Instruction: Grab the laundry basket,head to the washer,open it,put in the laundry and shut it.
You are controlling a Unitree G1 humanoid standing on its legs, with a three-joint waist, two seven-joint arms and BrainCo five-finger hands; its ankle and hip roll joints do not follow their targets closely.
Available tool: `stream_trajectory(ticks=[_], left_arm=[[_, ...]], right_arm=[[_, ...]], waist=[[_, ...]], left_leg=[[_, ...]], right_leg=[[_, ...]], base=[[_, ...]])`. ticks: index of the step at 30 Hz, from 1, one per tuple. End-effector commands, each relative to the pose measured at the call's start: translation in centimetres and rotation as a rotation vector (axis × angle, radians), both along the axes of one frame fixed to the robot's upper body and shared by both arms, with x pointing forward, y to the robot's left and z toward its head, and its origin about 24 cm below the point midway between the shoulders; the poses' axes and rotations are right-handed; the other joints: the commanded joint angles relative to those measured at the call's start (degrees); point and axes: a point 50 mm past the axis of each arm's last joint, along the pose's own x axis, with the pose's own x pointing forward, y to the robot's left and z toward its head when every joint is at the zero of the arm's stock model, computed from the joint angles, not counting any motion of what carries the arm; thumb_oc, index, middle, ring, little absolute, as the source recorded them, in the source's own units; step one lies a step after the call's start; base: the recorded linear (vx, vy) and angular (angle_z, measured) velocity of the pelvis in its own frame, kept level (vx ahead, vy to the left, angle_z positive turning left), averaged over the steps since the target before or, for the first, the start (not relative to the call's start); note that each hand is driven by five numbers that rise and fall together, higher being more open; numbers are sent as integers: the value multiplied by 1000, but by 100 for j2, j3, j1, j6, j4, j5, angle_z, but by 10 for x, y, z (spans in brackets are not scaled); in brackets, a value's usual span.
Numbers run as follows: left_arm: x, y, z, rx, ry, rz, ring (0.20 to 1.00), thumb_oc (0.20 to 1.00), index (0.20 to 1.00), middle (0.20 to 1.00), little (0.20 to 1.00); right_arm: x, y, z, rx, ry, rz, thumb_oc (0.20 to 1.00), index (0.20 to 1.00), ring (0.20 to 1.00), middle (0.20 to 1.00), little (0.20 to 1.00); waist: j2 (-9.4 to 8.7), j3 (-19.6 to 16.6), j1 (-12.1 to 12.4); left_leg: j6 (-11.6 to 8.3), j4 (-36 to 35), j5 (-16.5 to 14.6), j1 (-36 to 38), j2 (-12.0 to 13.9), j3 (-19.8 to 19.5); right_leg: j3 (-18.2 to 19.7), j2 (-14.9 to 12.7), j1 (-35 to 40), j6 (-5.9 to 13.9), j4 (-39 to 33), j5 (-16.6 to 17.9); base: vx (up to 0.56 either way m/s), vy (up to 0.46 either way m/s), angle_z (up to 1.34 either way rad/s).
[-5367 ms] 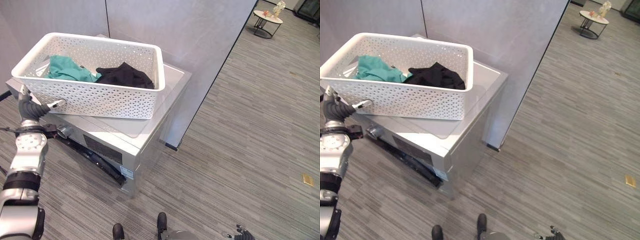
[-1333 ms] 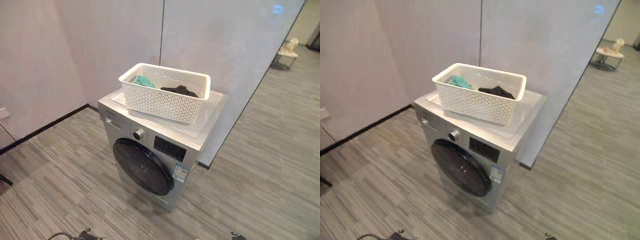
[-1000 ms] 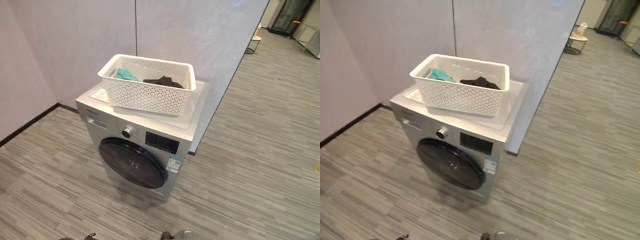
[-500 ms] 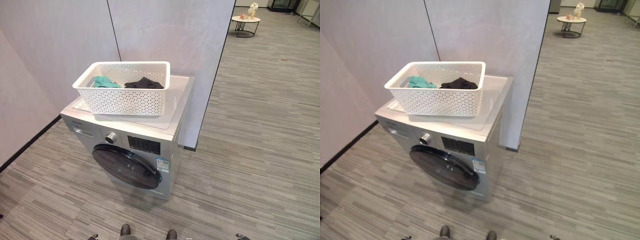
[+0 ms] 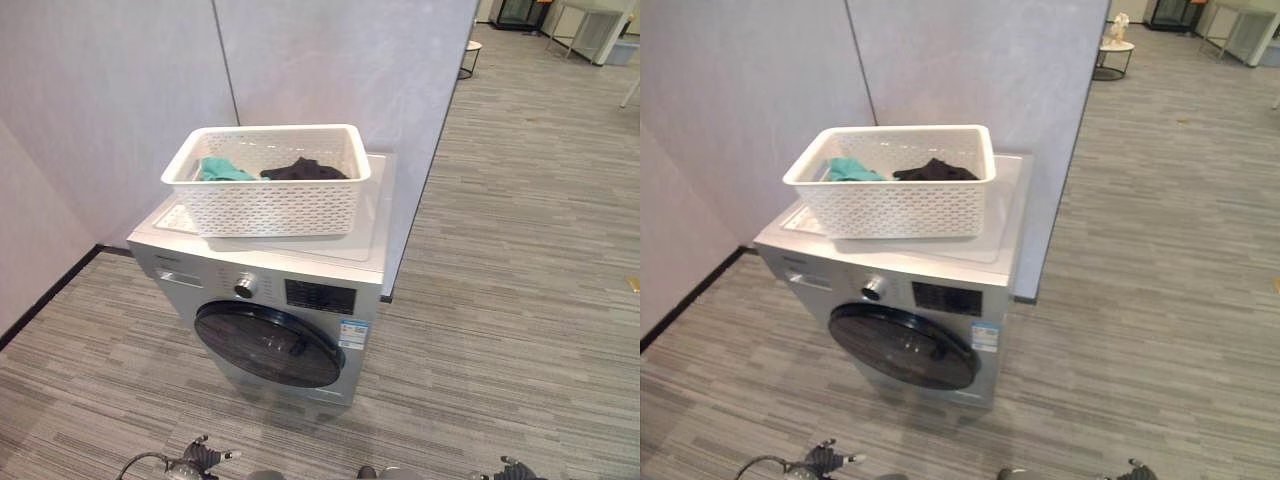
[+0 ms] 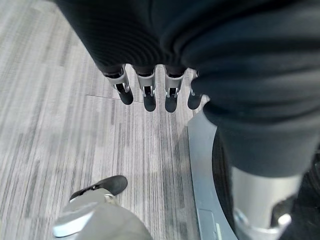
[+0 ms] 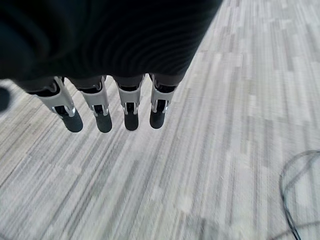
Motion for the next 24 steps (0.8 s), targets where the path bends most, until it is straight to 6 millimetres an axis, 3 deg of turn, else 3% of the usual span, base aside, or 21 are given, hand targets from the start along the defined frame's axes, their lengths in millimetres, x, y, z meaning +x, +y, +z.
stream_trajectory(ticks=[1, 2, 3, 5, 6, 7, 8, 10, 11, 12, 13, 15, 18, 22, 24], left_arm=[[3, 29, 12, 89, -32, -25, 1000, 1000, 1000, 1000, 1000], [3, 29, 12, 89, -32, -25, 1000, 1000, 1000, 1000, 1000], [-1, 30, 11, 93, -14, -18, 1000, 1000, 1000, 1000, 1000], [-6, 27, 8, 91, 13, -31, 1000, 1000, 1000, 1000, 1000], [-9, 26, 6, 84, 23, -28, 1000, 1000, 1000, 1000, 1000], [-13, 26, 5, 81, 35, -23, 1000, 1000, 1000, 1000, 1000], [-17, 25, 3, 76, 49, -16, 1000, 1000, 1000, 1000, 1000], [-26, 24, 1, 67, 78, -3, 1000, 1000, 1000, 1000, 1000], [-30, 25, 0, 66, 91, 2, 1000, 1000, 1000, 1000, 1000], [-30, 25, 0, 66, 91, 2, 1000, 1000, 1000, 1000, 1000], [-40, 25, -3, 59, 125, 12, 1000, 1000, 1000, 1000, 1000], [-49, 22, -6, 49, 167, -5, 1000, 1000, 1000, 1000, 1000], [-49, 17, -8, 55, 181, -50, 1000, 1000, 1000, 1000, 1000], [-48, 9, -10, 44, 169, -74, 1000, 1000, 1000, 1000, 1000], [-37, 2, -9, 28, 127, -92, 1000, 1000, 1000, 1000, 1000]], right_arm=[[27, 10, 5, 5, -77, 87, 1000, 1000, 1000, 1000, 1000], [27, 10, 5, 5, -77, 87, 1000, 1000, 1000, 1000, 1000], [38, 15, 7, 17, -113, 111, 1000, 1000, 1000, 1000, 1000], [42, 18, 7, 18, -116, 129, 1000, 1000, 1000, 1000, 1000], [44, 21, 7, 22, -119, 144, 1000, 1000, 1000, 1000, 1000], [47, 25, 7, 28, -121, 166, 1000, 1000, 1000, 1000, 1000], [49, 29, 7, 37, -127, 185, 1000, 1000, 1000, 1000, 1000], [48, 34, 4, 60, -117, 197, 1000, 1000, 1000, 1000, 1000], [49, 39, 3, 75, -123, 210, 1000, 1000, 1000, 1000, 1000], [49, 39, 3, 75, -122, 210, 1000, 1000, 1000, 1000, 1000], [50, 45, 2, 99, -129, 228, 1000, 1000, 1000, 1000, 1000], [45, 45, 0, 98, -115, 238, 1000, 1000, 1000, 1000, 1000], [39, 44, -1, 95, -104, 228, 1000, 1000, 1000, 1000, 1000], [33, 40, -2, 78, -81, 222, 1000, 1000, 1000, 1000, 1000], [32, 33, 0, 55, -77, 230, 1000, 1000, 1000, 1000, 1000]], waist=[[-257, -84, 55], [-259, -82, 60], [-350, -39, 44], [-351, 9, 42], [-321, 21, 72], [-299, 44, 136], [-257, 70, 204], [-285, 59, 129], [-305, 32, 111], [-306, 29, 110], [-337, -19, 79], [-434, -87, 36], [-456, -157, 2], [-359, -259, 29], [-341, -168, 74]], left_leg=[[218, 990, -341, -689, -21, -54], [222, 996, -346, -688, -24, -48], [440, 1005, -502, -620, -254, 145], [579, 863, -531, -507, -427, 296], [612, 795, -501, -453, -432, 385], [640, 653, -453, -365, -449, 487], [693, 451, -398, -253, -490, 570], [758, 48, -241, -85, -624, 548], [770, -128, -172, -8, -673, 542], [770, -131, -169, -9, -674, 542], [809, -368, -72, 122, -757, 553], [795, -713, 76, 222, -906, 593], [709, -734, 116, 275, -909, 569], [611, -598, 95, 245, -860, 564], [414, 351, 163, -162, -834, 468]], right_leg=[[372, -795, 492, 915, -449, 316], [378, -799, 492, 919, -449, 317], [617, -1059, 244, 1007, -280, 1012], [521, -1356, 30, 1014, -151, 1686], [216, -1485, -48, 962, -87, 1668], [-332, -1670, -44, 930, -42, 1655], [-707, -1603, -48, 881, 131, 1439], [-398, -941, -125, 797, 162, 1002], [-311, -730, -154, 774, 118, 907], [-312, -731, -156, 774, 117, 908], [-307, -151, -214, 626, 129, 617], [-332, 452, -261, 473, -175, 424], [-119, 587, 42, 304, -696, 341], [-149, 634, 263, 271, -1062, 367], [-225, 613, 398, 178, -1186, 371]], base=[[-18, 216, -18], [-83, 523, -15], [-89, 436, -14], [-102, 436, -42], [-90, 317, -56], [-86, 346, -49], [-67, 320, -66], [-11, 207, -62], [13, 78, -37], [41, 106, -19], [35, 95, 13], [39, 88, 1], [64, -37, 19], [71, -65, 30], [0, -131, 15]])
